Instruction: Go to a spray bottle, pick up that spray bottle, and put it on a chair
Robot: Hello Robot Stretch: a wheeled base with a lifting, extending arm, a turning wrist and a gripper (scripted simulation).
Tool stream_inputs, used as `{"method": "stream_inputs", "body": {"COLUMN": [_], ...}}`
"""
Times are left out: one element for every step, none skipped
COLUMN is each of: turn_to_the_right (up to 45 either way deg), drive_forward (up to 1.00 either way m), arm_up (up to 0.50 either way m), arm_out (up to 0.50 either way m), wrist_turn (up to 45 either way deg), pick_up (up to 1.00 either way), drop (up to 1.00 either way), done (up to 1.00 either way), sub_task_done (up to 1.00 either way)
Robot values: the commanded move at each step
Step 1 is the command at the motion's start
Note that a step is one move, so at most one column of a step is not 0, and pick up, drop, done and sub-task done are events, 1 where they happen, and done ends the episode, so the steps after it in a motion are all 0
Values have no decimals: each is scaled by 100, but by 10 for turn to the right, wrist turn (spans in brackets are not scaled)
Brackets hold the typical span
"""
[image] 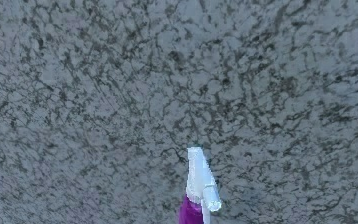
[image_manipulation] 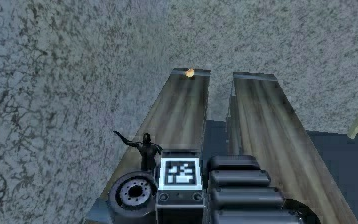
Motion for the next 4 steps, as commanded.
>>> {"method": "stream_inputs", "body": {"turn_to_the_right": [-450, -360, 0, -450], "drive_forward": [0, 0, 10, 0], "arm_up": [0, 0, 0, 0], "arm_out": [0, 0, 0, 0], "wrist_turn": [0, 0, 0, 0], "pick_up": [0, 0, 0, 0], "drop": [0, 0, 0, 0], "done": [0, 0, 0, 0], "sub_task_done": [0, 0, 0, 0]}}
